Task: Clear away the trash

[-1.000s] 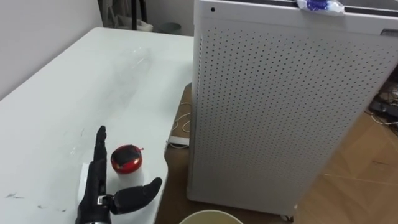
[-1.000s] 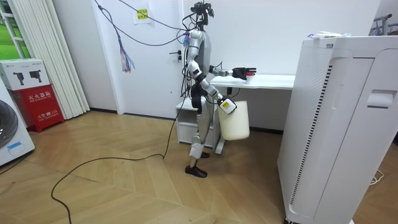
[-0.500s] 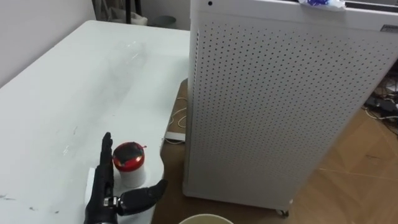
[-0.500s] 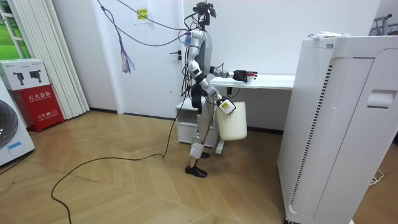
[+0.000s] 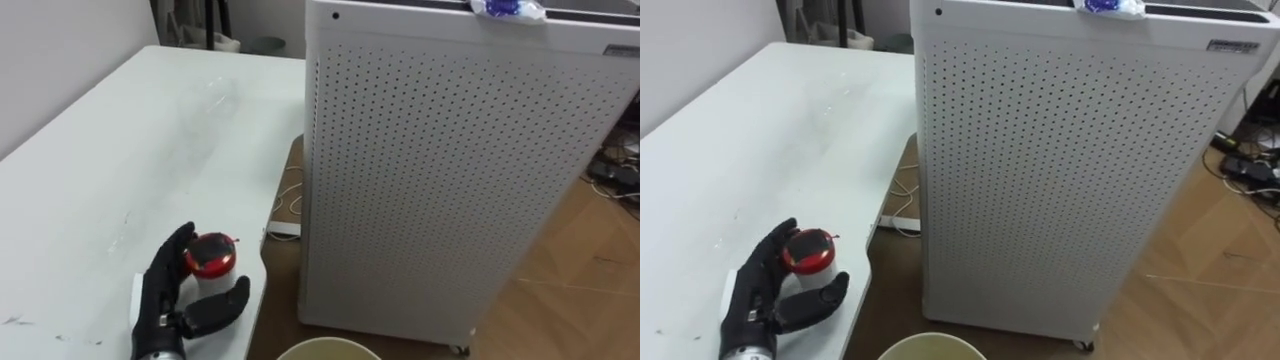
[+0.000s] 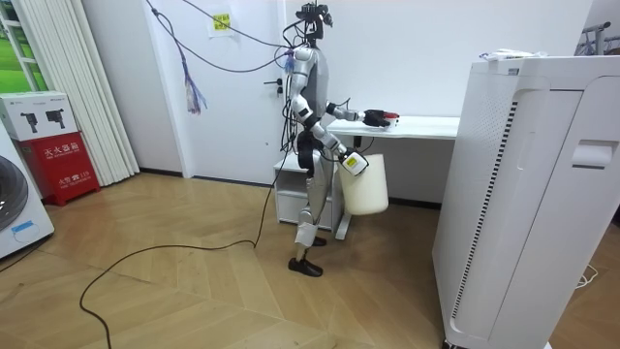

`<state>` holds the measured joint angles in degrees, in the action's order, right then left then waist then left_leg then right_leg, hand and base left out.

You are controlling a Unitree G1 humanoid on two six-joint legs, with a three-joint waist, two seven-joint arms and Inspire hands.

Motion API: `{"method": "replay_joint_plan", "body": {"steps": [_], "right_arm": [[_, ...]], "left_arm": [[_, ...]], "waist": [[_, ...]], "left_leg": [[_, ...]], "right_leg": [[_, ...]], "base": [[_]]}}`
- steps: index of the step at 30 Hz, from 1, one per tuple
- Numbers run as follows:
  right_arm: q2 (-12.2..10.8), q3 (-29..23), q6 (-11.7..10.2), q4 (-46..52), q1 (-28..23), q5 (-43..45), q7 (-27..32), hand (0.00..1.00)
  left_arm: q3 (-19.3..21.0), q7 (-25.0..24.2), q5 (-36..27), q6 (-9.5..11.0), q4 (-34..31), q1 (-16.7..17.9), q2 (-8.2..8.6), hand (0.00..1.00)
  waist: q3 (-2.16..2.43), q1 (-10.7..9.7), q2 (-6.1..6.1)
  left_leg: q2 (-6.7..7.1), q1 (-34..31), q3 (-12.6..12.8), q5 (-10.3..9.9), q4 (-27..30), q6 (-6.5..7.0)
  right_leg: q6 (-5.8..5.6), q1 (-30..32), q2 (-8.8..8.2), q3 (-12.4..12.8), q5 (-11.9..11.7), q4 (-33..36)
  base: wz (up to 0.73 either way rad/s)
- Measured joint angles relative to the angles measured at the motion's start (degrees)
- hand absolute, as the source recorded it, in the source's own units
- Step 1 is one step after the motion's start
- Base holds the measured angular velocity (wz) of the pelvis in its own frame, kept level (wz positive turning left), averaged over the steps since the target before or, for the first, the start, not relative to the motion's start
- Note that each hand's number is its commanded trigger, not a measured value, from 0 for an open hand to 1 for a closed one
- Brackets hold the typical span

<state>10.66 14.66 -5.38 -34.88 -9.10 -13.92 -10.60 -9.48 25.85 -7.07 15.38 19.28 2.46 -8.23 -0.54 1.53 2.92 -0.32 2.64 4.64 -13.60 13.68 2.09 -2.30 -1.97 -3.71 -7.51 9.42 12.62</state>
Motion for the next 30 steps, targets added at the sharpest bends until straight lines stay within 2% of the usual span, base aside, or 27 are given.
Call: {"method": "replay_joint_plan", "body": {"steps": [10, 12, 19, 23, 25, 28, 30], "right_arm": [[-0.2, 0.0, 0.7, 0.0, 0.0, 0.5, 0.1, 1.0], [-0.2, 0.0, 1.5, 0.0, -0.1, 0.5, 0.1, 1.0], [-0.2, -0.1, 1.8, -0.1, -0.2, 0.5, 0.7, 1.0], [-0.2, -0.2, 1.8, -0.1, -0.1, 1.4, 2.1, 1.0], [-0.3, -0.2, 1.8, -0.2, 0.1, 1.3, 2.5, 1.0], [-0.3, -0.1, 1.9, -0.8, 1.1, 1.3, 2.6, 1.0], [-0.5, -0.2, 1.9, -0.8, 2.5, 0.4, 3.0, 1.0]], "left_arm": [[0.3, 0.8, -0.3, 0.0, 0.3, -0.7, 0.01, 1.0], [0.3, 0.9, -0.3, 0.1, 0.5, -1.1, -0.02, 1.0], [0.4, 0.6, -0.4, 0.2, 1.8, -2.2, -0.16, 1.0], [0.5, -0.1, -1.9, 0.1, 1.7, -2.3, 0.37, 1.0], [0.3, -0.3, -2.8, -0.4, 1.3, -2.5, 0.49, 1.0], [-1.0, -2.6, -5.9, -2.8, -0.4, -3.8, 0.88, 1.0], [-2.7, -5.4, -6.3, -4.0, -5.3, -4.0, 0.86, 1.0]], "waist": [[-0.4, 0.0, 0.58], [-0.56, 0.2, 0.86], [-0.42, 0.0, 1.29], [-0.22, 0.0, 1.64], [-0.21, 0.0, 1.71], [-0.24, -0.3, 1.79], [-0.28, -0.7, 1.96]], "left_leg": [[0.03, 0.0, -0.1, 0.0, -0.1, -0.01], [0.04, 0.0, 0.0, 0.0, -0.1, -0.01], [0.02, -0.1, 0.0, 0.0, 0.0, -0.01], [0.05, -0.2, -0.1, 0.0, 0.1, -0.01], [0.05, -0.2, -0.1, 0.0, 0.2, 0.0], [0.04, -0.9, -0.3, 0.0, 1.0, 0.01], [-0.04, -2.2, -0.3, 0.0, 1.8, 0.0]], "right_leg": [[0.0, 0.1, 0.05, -0.4, 0.0, 0.0], [0.0, 0.1, 0.06, -0.4, 0.0, 0.0], [0.0, 0.1, 0.07, -0.5, 0.0, 0.0], [0.0, 0.1, -0.1, -0.5, 0.0, 0.1], [-0.02, 0.0, -0.1, -0.5, 0.0, 0.0], [-0.02, 0.3, -0.12, -0.6, 0.0, 0.0], [0.09, 1.1, -0.07, -0.5, -0.1, 0.1]], "base": [[0.0], [0.0], [0.0], [0.0], [0.0], [0.03], [0.0]]}}
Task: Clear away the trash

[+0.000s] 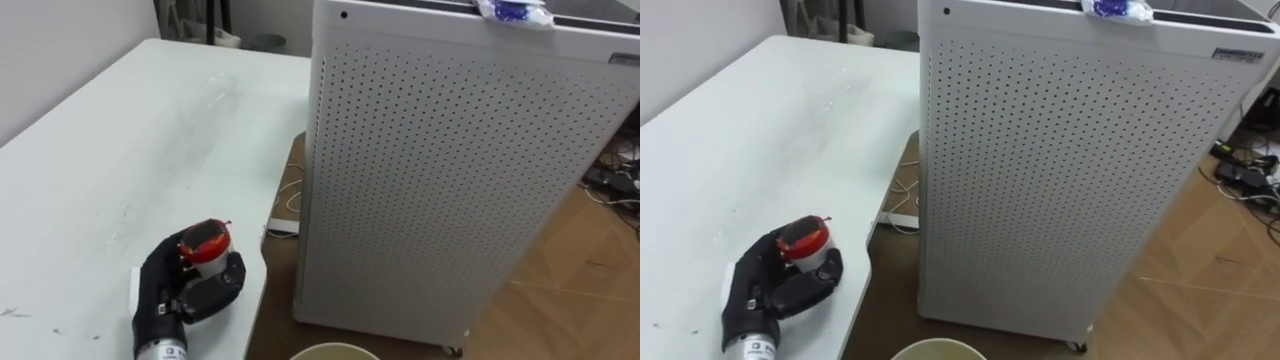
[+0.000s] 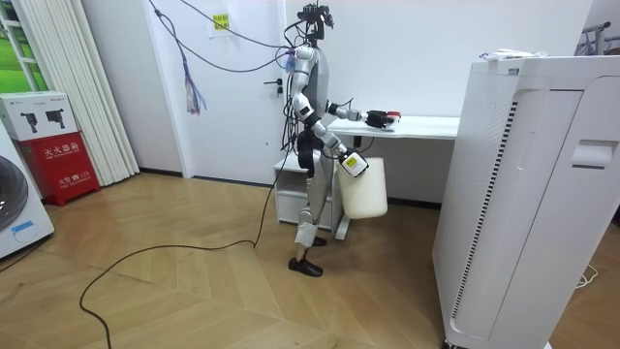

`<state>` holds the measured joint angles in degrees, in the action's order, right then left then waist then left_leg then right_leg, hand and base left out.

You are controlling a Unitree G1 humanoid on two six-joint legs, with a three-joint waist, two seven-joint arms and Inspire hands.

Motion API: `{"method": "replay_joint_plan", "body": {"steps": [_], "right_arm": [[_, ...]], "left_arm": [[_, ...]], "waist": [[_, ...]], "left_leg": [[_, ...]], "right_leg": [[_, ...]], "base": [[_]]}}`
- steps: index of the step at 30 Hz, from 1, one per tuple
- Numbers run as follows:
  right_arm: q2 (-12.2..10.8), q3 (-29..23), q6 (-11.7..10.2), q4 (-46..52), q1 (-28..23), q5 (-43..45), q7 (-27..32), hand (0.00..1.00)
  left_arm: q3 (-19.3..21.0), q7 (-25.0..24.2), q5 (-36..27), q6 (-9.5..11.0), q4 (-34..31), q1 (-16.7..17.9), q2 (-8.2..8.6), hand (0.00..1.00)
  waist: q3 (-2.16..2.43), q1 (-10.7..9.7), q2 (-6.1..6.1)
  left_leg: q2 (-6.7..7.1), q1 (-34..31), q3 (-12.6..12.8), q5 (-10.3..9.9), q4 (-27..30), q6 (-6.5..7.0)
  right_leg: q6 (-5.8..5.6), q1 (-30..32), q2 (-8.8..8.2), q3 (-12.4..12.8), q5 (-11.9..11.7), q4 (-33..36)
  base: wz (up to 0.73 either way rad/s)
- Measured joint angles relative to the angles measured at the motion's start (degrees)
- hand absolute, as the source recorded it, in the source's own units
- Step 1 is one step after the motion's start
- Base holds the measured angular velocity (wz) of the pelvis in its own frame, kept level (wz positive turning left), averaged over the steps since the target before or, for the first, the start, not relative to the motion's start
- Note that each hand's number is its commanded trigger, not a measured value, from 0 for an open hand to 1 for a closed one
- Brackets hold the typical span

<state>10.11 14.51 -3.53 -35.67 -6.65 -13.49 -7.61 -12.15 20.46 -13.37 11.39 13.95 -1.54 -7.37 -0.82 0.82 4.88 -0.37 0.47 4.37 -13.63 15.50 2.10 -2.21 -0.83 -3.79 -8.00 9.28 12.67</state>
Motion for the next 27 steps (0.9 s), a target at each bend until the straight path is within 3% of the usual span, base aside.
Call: {"method": "replay_joint_plan", "body": {"steps": [6, 12, 21, 22, 23, 25, 26, 27], "right_arm": [[-0.1, 0.0, 0.0, -0.4, 3.3, -0.4, 1.4, 1.0], [0.0, -0.2, 0.0, -0.4, 7.8, -0.5, 2.6, 1.0], [0.1, -0.2, 0.0, -0.4, 8.7, -0.7, 4.5, 1.0], [0.1, -0.2, 0.0, -0.4, 8.7, -0.7, 4.5, 1.0], [0.1, -0.2, 0.0, -0.4, 8.7, -0.7, 4.5, 1.0], [0.1, -0.2, 0.0, -0.3, 8.7, -0.7, 4.6, 1.0], [0.1, -0.2, 0.0, -0.3, 8.8, -0.6, 4.5, 1.0], [0.1, -0.2, 0.0, -0.3, 8.8, -0.6, 4.5, 1.0]], "left_arm": [[-5.4, -7.9, -0.2, -0.3, -10.8, -0.5, 0.34, 1.0], [-8.8, -16.4, -2.8, -1.5, -11.3, -1.2, 0.17, 1.0], [-11.1, -21.9, -5.1, -2.8, -11.2, -1.1, -0.89, 1.0], [-11.4, -22.3, -5.1, -2.9, -11.2, -1.1, -0.95, 0.92], [-11.8, -22.9, -5.1, -3.2, -11.2, -1.1, -1.1, 0.67], [-12.2, -23.6, -5.1, -3.9, -11.2, -1.1, -1.09, 0.09], [-12.4, -23.6, -5.0, -4.0, -11.2, -1.1, -1.09, 0.0], [-12.4, -23.7, -5.0, -4.2, -11.2, -1.0, -1.1, 0.0]], "waist": [[-0.02, -1.1, -0.05], [-0.15, -2.7, -0.2], [-0.58, -2.9, -0.84], [-0.64, -2.9, -0.95], [-0.71, -2.9, -1.18], [-0.7, -2.9, -1.63], [-0.7, -2.9, -1.88], [-0.7, -2.9, -2.07]], "left_leg": [[-0.24, -0.8, 1.3, 0.0, 0.2, 0.0], [-0.25, -0.7, 1.6, 0.0, 0.2, 0.0], [-0.31, -1.0, 1.8, 0.0, 0.2, -0.01], [-0.31, -1.0, 1.8, 0.0, 0.1, 0.0], [-0.3, -1.2, 1.8, 0.0, 0.1, 0.0], [-0.3, -1.6, 1.9, 0.0, 0.2, 0.0], [-0.3, -1.9, 2.1, 0.0, 0.2, 0.0], [-0.32, -2.0, 2.3, 0.0, 0.2, 0.0]], "right_leg": [[0.13, 1.9, 0.09, 1.2, -0.1, 1.0], [0.14, 2.0, 0.11, 1.6, -0.1, 1.2], [0.13, 2.5, 0.14, 1.6, -0.1, 1.2], [0.13, 2.5, 0.14, 1.6, -0.1, 1.2], [0.13, 2.7, 0.14, 1.6, -0.1, 1.2], [0.13, 3.3, 0.15, 1.8, -0.1, 1.5], [0.13, 3.9, 0.14, 2.0, -0.1, 2.0], [0.13, 4.2, 0.14, 2.1, -0.1, 2.1]], "base": [[-0.12], [-0.03], [0.0], [0.0], [0.0], [-0.03], [-0.08], [-0.1]]}}
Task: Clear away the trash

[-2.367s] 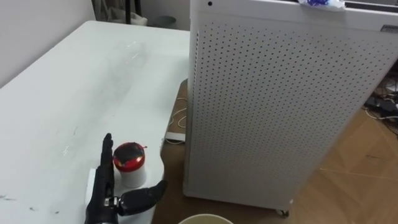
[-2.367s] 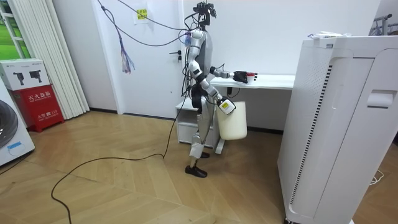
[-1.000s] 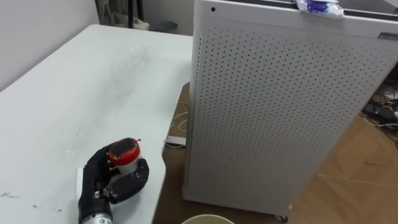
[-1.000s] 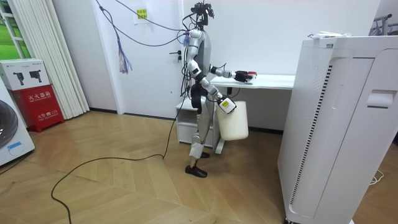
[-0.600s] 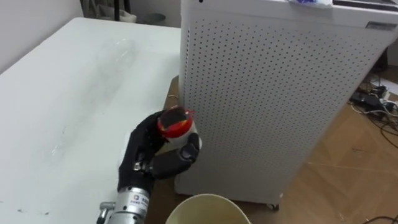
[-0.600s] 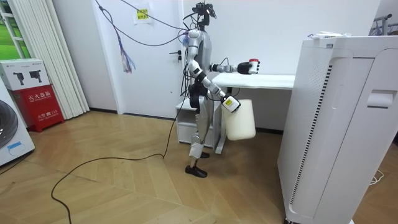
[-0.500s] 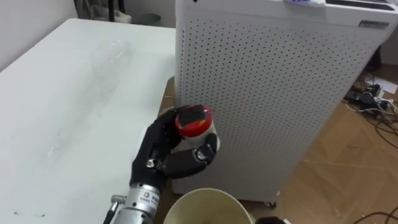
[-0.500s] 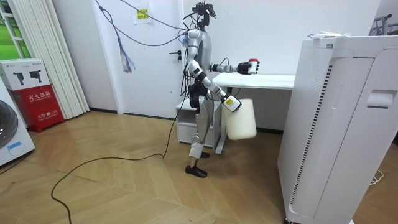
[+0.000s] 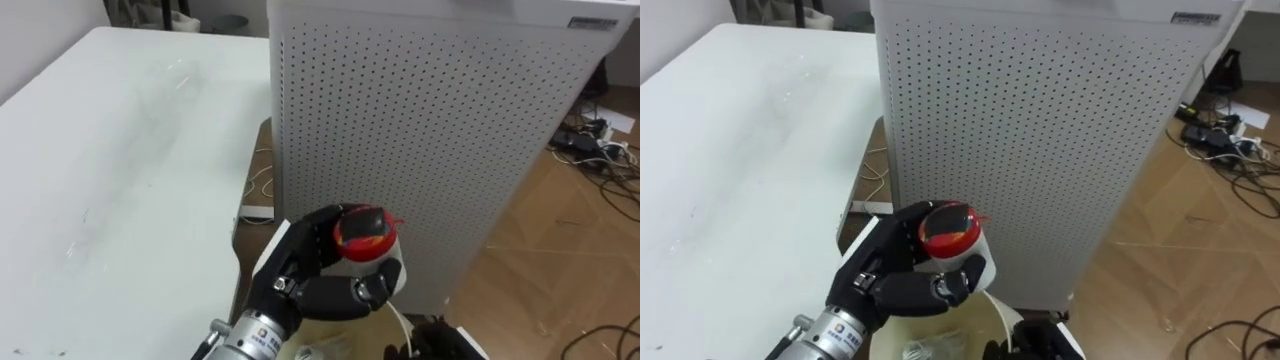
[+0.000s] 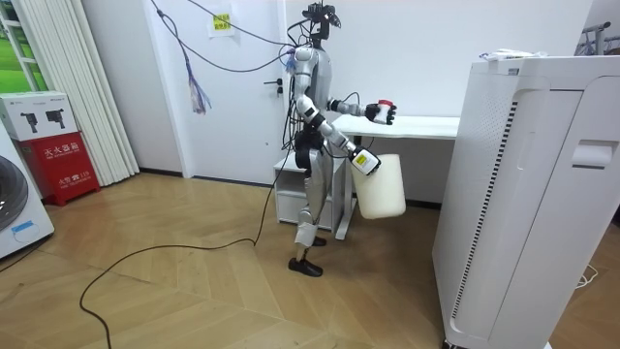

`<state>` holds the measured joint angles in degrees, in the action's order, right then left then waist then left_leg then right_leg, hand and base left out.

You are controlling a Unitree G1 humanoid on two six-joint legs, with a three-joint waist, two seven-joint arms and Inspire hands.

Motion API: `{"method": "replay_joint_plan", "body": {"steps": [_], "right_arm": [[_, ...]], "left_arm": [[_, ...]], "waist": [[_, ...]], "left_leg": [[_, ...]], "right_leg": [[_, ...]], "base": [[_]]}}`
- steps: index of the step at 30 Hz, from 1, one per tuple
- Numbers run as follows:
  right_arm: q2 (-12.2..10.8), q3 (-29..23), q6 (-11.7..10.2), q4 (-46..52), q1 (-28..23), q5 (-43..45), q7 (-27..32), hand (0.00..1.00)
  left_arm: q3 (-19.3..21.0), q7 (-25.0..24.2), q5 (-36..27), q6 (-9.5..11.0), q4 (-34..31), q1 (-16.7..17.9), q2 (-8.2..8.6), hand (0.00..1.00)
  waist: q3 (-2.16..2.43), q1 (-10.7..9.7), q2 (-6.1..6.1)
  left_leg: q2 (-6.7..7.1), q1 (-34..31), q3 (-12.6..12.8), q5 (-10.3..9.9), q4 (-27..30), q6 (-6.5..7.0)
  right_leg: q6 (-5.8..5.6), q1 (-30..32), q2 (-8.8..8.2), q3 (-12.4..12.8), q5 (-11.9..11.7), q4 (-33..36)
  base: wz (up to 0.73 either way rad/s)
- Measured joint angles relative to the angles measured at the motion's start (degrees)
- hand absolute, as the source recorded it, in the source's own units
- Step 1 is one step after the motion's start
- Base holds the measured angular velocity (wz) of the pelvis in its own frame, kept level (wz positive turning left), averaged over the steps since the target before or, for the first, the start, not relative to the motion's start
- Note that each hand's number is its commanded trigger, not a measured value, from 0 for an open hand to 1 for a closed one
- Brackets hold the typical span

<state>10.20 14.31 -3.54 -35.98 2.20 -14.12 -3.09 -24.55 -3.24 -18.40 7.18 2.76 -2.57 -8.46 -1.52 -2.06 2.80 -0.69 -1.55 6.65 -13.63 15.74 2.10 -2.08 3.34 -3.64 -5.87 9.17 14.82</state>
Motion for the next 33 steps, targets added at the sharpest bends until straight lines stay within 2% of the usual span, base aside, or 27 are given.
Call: {"method": "replay_joint_plan", "body": {"steps": [5, 13, 15, 18, 21, 29, 33], "right_arm": [[1.0, 0.0, 0.0, 0.7, 0.0, 0.0, 0.0, 1.0], [1.4, -0.7, 0.0, 0.7, 0.1, 0.0, 0.5, 1.0], [1.4, -0.6, 1.4, 0.3, 0.0, 0.7, 0.5, 1.0], [2.0, -1.5, 1.8, 0.3, 0.1, 1.1, 1.0, 1.0], [2.8, -2.3, 1.8, 0.3, 0.1, 1.1, 1.1, 1.0], [2.9, -2.3, 1.8, 0.4, 0.1, 1.0, 1.1, 1.0], [2.9, -2.3, 1.8, 0.6, 0.1, 0.7, 1.8, 1.0]], "left_arm": [[0.1, -0.8, 0.1, -0.7, 0.0, 0.0, -0.18, 0.0], [0.7, -3.6, 0.1, -0.7, 0.0, 0.0, -0.19, 0.0], [0.9, -4.2, 0.4, -0.7, -0.1, 0.1, 0.02, 0.0], [0.9, -4.7, 0.6, -0.7, -0.1, 0.1, 0.04, 0.0], [1.0, -5.0, 0.6, -0.7, -0.1, 0.1, 0.05, 0.0], [1.7, -5.3, 0.6, -0.7, -0.2, 0.1, 0.08, 0.0], [2.0, -5.2, 0.5, -0.7, -0.1, 0.1, 0.05, 0.0]], "waist": [[0.29, -0.1, -0.54], [0.32, -0.1, -0.53], [0.31, 0.3, -0.58], [0.35, 0.6, -0.57], [0.38, 0.6, -0.54], [0.4, 0.7, -0.53], [0.43, -0.1, -0.39]], "left_leg": [[0.02, 0.2, 0.9, 0.0, 0.0, 0.0], [0.06, 0.3, 1.1, 0.0, 0.1, 0.02], [0.09, 0.2, 1.1, 0.0, 0.1, 0.04], [0.14, 0.1, 1.1, 0.0, 0.1, 0.06], [0.17, 0.1, 1.1, 0.0, 0.1, 0.06], [0.16, 0.1, 1.2, 0.0, 0.2, 0.06], [0.26, 0.2, 1.3, 0.0, 0.5, 0.06]], "right_leg": [[0.0, 0.1, -0.03, 0.5, 0.0, 0.1], [-0.01, 0.8, -0.04, 1.0, 0.0, 1.2], [0.0, 1.1, -0.09, 1.0, 0.0, 1.9], [0.0, 1.4, -0.12, 1.0, 0.0, 2.2], [0.0, 1.5, -0.09, 1.0, 0.0, 2.2], [0.0, 1.6, -0.16, 1.1, 0.0, 2.3], [0.0, 1.7, -0.35, 1.1, 0.0, 2.6]], "base": [[-0.07], [-0.04], [0.0], [0.0], [0.0], [0.0], [-0.01]]}}
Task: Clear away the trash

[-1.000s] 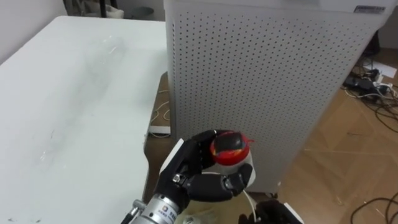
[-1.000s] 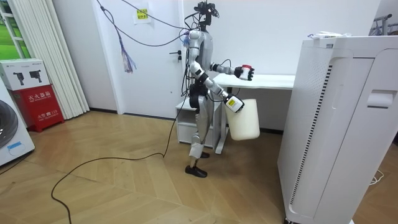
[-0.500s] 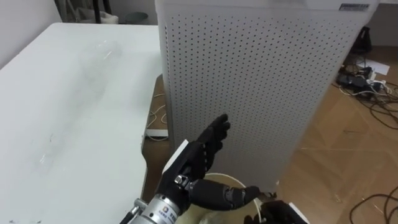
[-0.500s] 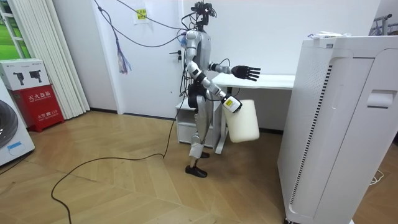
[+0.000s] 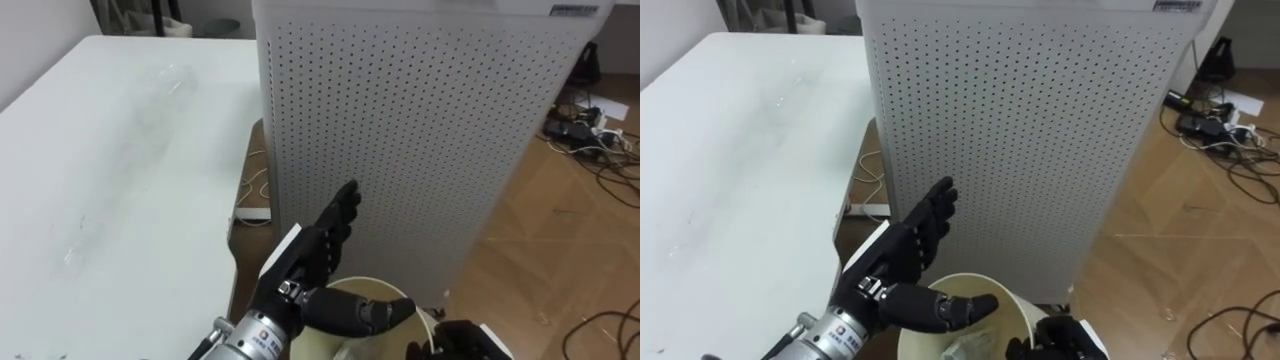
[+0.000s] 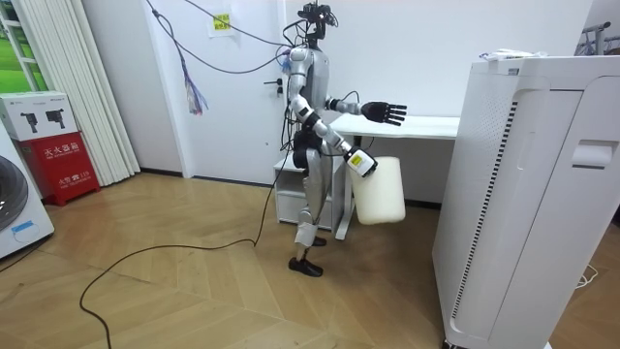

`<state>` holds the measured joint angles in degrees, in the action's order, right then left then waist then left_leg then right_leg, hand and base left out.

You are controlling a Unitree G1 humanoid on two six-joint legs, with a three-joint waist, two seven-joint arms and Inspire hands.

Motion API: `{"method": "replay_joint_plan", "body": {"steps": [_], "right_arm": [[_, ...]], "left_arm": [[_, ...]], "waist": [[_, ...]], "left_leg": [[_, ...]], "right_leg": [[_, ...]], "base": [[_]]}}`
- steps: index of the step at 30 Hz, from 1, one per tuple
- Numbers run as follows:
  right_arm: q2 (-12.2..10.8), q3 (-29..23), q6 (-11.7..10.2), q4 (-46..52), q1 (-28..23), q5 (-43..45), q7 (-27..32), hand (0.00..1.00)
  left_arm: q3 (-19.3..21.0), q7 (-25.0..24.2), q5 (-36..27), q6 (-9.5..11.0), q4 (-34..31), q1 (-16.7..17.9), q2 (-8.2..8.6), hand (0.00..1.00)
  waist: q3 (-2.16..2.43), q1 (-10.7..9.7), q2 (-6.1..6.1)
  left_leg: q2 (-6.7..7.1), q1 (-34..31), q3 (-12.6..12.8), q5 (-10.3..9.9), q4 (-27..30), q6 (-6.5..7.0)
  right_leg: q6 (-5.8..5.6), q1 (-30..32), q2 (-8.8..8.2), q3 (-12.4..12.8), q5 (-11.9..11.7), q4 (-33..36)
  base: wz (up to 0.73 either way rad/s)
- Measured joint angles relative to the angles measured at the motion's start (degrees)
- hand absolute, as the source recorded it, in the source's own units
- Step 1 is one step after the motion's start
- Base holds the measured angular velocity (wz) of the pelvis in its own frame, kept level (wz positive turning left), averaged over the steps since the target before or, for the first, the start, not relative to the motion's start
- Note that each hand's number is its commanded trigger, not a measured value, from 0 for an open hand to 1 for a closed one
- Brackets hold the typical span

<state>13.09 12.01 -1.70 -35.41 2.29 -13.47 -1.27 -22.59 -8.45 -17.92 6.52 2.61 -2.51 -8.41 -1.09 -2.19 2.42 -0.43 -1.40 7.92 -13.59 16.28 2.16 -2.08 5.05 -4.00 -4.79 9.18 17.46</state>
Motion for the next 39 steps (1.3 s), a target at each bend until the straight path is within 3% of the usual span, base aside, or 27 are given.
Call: {"method": "replay_joint_plan", "body": {"steps": [4, 7, 10, 12, 13, 14, 15, 16, 17, 18, 19, 20, 21, 23, 25, 30, 33, 35, 37, 39], "right_arm": [[0.0, 0.0, 0.0, 0.6, 0.0, -0.2, 1.5, 1.0], [-0.1, 0.0, 0.0, 0.9, 0.0, -0.2, 1.8, 1.0], [-0.2, -0.1, 0.0, 1.5, 0.0, -0.2, 1.7, 1.0], [-0.2, -0.1, -0.1, 2.0, 0.0, -0.2, 1.2, 1.0], [-0.3, -0.1, -0.1, 2.1, 0.0, -0.2, 1.2, 1.0], [-0.5, -0.1, -0.1, 2.0, -0.1, -0.2, 1.1, 1.0], [-0.6, -0.1, -0.1, 2.0, -0.3, -0.5, 1.1, 1.0], [-0.7, -0.1, -0.1, 2.0, -0.5, -0.6, 1.2, 1.0], [-0.5, -0.4, -0.1, 2.0, -1.2, -1.0, 1.4, 1.0], [-0.4, -0.5, -0.1, 1.8, -1.3, -1.0, 1.5, 1.0], [0.0, -1.1, -0.1, 1.5, -1.3, -1.0, 1.5, 1.0], [0.3, -1.1, -0.3, 1.3, -1.3, -1.0, 1.5, 1.0], [0.3, -1.1, -0.3, 1.3, -1.4, -1.0, 1.5, 1.0], [0.1, -1.0, -0.3, 1.3, -1.6, -1.2, 1.2, 1.0], [0.1, -1.0, -0.3, 1.4, -1.6, -1.5, 0.5, 1.0], [0.1, -1.1, -0.7, 2.5, -2.9, -1.2, -1.0, 1.0], [0.0, -1.1, -1.0, 2.6, -3.0, -1.2, -1.4, 1.0], [-0.1, -1.0, -2.4, 2.6, -3.7, -0.9, -1.4, 1.0], [-0.2, -0.9, -2.5, 2.6, -3.7, -0.9, -1.4, 1.0], [-0.3, -0.8, -2.5, 2.6, -3.9, -0.9, -1.7, 1.0]], "left_arm": [[0.0, 0.2, 0.1, 0.0, 0.0, 0.0, -0.03, 0.0], [0.1, 1.1, 0.5, 0.0, -0.1, 0.0, -0.1, 0.0], [1.4, 2.4, 3.0, 0.1, -0.6, 0.0, 0.17, 0.0], [3.7, 4.3, 4.3, 0.3, -2.1, 0.0, 0.23, 0.0], [4.3, 4.6, 4.8, 0.5, -2.5, 0.0, 0.25, 0.0], [5.7, 5.7, 6.9, 1.1, -2.9, 0.0, 0.29, 0.0], [6.8, 6.7, 8.9, 1.2, -3.7, 0.0, 0.2, 0.0], [7.0, 7.1, 9.5, 1.4, -3.9, 0.0, 0.23, 0.0], [7.1, 7.8, 9.8, 1.6, -4.4, 0.0, 0.49, 0.0], [7.2, 7.9, 9.8, 1.9, -4.6, 0.0, 0.73, 0.0], [7.5, 8.0, 9.7, 2.3, -5.4, -0.1, 0.85, 0.0], [8.1, 8.0, 9.8, 2.4, -6.3, 0.0, 0.69, 0.0], [8.5, 8.2, 10.0, 2.4, -6.6, -0.1, 0.71, 0.0], [9.1, 9.6, 11.4, 2.7, -7.1, -0.2, 0.86, 0.0], [9.2, 10.2, 12.7, 2.7, -7.1, -0.1, 0.62, 0.0], [9.2, 13.3, 15.0, 3.4, -7.2, 0.0, -0.04, 0.0], [9.3, 15.1, 15.4, 4.0, -7.2, 0.1, -0.23, 0.0], [9.5, 16.4, 17.7, 4.0, -7.2, 0.4, -0.61, 0.0], [9.9, 17.4, 17.9, 4.0, -7.2, 0.4, -1.09, 0.0], [11.5, 18.7, 18.9, 4.0, -7.3, 0.4, -1.27, 0.0]], "waist": [[0.03, -0.8, 0.33], [0.18, -0.9, 0.55], [0.26, -0.4, 0.64], [0.29, -0.3, 0.64], [0.28, -0.4, 0.65], [0.31, -0.4, 0.58], [0.32, -0.3, 0.32], [0.27, -0.2, 0.23], [0.28, 0.0, 0.17], [0.3, 0.5, 0.19], [0.33, 1.2, 0.31], [0.37, 2.0, 0.37], [0.4, 2.1, 0.48], [0.34, 2.1, 0.78], [0.37, 2.4, 0.76], [0.52, 0.0, 0.7], [0.55, 0.7, 0.61], [0.71, 1.8, 0.29], [0.9, 3.4, -0.13], [1.02, 4.1, -0.9]], "left_leg": [[0.14, 0.1, 0.6, 0.0, 0.2, 0.0], [0.15, 0.1, 2.7, -0.2, 0.5, 0.27], [0.03, 0.2, 6.5, -0.5, 1.1, 0.65], [-0.22, 0.1, 10.0, -0.7, 1.1, 0.91], [-0.32, 0.0, 10.4, -0.8, 1.1, 1.07], [-0.75, 0.0, 11.8, -1.0, 1.2, 1.47], [-2.55, 0.0, 15.1, -1.5, 0.7, 2.07], [-3.4, 0.4, 17.4, -1.7, 0.7, 2.05], [-4.14, 1.8, 20.8, -1.5, -0.4, 1.89], [-4.12, 2.4, 22.1, -1.3, -1.1, 1.92], [-3.96, 3.0, 24.3, -1.3, -1.3, 1.95], [-3.74, 3.0, 25.6, -1.3, -0.9, 1.98], [-3.63, 3.0, 25.9, -1.3, -0.7, 2.0], [-2.76, 2.5, 25.8, -1.1, -0.5, 2.21], [-2.72, 1.7, 25.3, -1.1, 0.1, 2.23], [-3.75, 0.4, 24.0, -1.2, 2.3, 2.13], [-4.92, 0.1, 24.0, -1.5, 3.8, 1.5], [-5.75, 0.1, 21.3, -2.2, 5.2, 0.45], [-5.66, 0.0, 17.7, -2.4, 5.6, -0.13], [-5.53, -1.1, 12.4, -2.5, 8.4, -0.46]], "right_leg": [[-0.02, 0.3, -0.05, 0.2, 0.0, 0.4], [0.09, 1.5, 0.04, 0.6, -0.1, 1.5], [0.31, 4.3, 0.2, 2.1, -0.6, 3.4], [0.45, 6.0, 0.6, 3.0, -2.7, 3.4], [0.56, 6.3, 0.77, 2.9, -3.5, 2.9], [0.68, 6.4, 1.23, 2.6, -5.4, 1.4], [1.24, 6.2, 1.4, -0.1, -6.8, 0.7], [1.67, 6.2, 0.88, -2.5, -6.0, 2.7], [1.8, 5.1, -0.27, -7.5, -2.7, 8.4], [1.47, 4.3, -0.98, -8.9, -1.1, 10.6], [0.38, 2.3, -2.38, -10.1, 1.2, 12.8], [-0.53, 0.3, -3.24, -10.4, 2.7, 12.0], [-0.73, -0.4, -3.45, -10.2, 3.1, 10.9], [-0.09, -1.1, -3.36, -9.8, 3.8, 6.3], [0.25, -0.9, -3.01, -9.7, 3.9, 4.9], [1.15, -0.8, -2.43, -11.1, 3.6, 3.7], [1.89, -0.8, -1.57, -11.1, 3.2, 3.2], [2.62, -0.7, -0.42, -10.8, 2.9, 3.0], [3.47, -0.1, 0.48, -9.2, 2.7, 3.2], [4.14, 0.1, 1.63, -7.0, 2.7, 3.2]], "base": [[-0.08], [-0.31], [-0.7], [-1.01], [-1.07], [-1.01], [-0.94], [-0.68], [-0.44], [-0.54], [-0.69], [-0.65], [-0.47], [-0.39], [-0.36], [0.03], [-0.26], [-0.56], [-0.75], [-0.57]]}}
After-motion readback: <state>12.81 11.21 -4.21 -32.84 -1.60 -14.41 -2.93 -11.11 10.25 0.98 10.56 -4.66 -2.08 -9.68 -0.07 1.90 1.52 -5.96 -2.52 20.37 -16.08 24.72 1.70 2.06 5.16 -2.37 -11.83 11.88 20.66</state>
